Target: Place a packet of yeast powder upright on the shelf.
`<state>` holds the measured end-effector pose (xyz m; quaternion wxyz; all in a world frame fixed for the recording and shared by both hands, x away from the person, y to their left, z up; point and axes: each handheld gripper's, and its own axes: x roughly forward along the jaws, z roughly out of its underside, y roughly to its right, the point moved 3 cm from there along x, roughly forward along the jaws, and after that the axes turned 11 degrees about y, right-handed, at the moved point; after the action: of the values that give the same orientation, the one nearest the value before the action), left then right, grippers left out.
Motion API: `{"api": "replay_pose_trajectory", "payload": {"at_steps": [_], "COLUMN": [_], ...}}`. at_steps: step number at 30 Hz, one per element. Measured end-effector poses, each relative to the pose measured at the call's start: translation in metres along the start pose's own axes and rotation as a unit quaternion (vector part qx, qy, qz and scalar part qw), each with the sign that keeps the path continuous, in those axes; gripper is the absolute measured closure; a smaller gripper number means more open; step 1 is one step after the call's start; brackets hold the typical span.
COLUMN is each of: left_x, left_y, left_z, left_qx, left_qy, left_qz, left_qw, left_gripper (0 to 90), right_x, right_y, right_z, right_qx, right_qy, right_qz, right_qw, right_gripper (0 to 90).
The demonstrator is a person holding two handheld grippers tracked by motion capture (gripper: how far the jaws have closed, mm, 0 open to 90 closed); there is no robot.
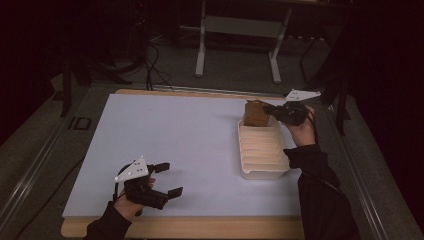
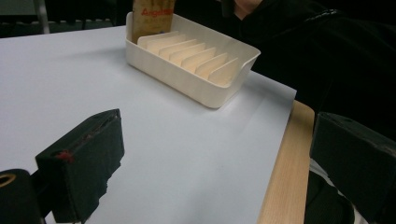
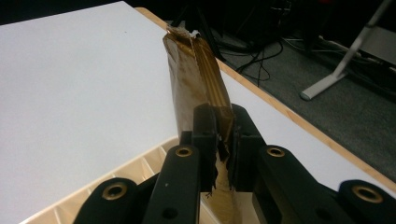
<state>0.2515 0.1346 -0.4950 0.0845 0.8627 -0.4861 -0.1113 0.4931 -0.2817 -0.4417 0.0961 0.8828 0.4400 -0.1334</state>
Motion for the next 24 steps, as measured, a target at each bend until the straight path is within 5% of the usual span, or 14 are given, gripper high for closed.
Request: {"api": "replay_pose_trajectory", "payload": {"at_steps": [4, 10, 15, 17, 18, 24], "left_x": [0.0, 0.001, 0.002, 0.002, 0.003, 0.003], "left_y": [-0.001, -0.002, -0.001, -0.002, -0.002, -0.001], "left_z": [0.001, 0.001, 0.001, 0.002, 0.002, 0.001], "left_qx": [-0.002, -0.001, 0.001, -0.002, -0.002, -0.003], "left_qy": [0.0, -0.001, -0.002, -0.003, -0.004, -0.002], "left_qz": [-0.003, -0.004, -0.001, -0.001, -0.001, -0.001], "left_qw": [1.0, 1.0, 1.0, 1.0, 1.0, 1.0], "left_gripper": [3.8, 3.8, 3.8, 3.8, 3.8, 3.8], "right_x": [-0.003, -0.005, -0.007, -0.008, -0.01, -0.017], "right_y": [0.005, 0.004, 0.005, 0.004, 0.002, -0.004], "right_z": [0.005, 0.004, 0.003, 0.002, -0.001, -0.009], "right_qx": [0.011, 0.016, 0.014, 0.018, 0.031, 0.037], "right_qy": [-0.007, -0.017, -0.027, -0.023, -0.024, -0.021], "right_qz": [0.031, 0.036, 0.076, 0.084, 0.095, 0.122], "right_qw": [0.9994, 0.9991, 0.9966, 0.996, 0.9947, 0.9917], "right_gripper": [83.3, 79.0, 59.2, 58.7, 50.0, 41.6]}}
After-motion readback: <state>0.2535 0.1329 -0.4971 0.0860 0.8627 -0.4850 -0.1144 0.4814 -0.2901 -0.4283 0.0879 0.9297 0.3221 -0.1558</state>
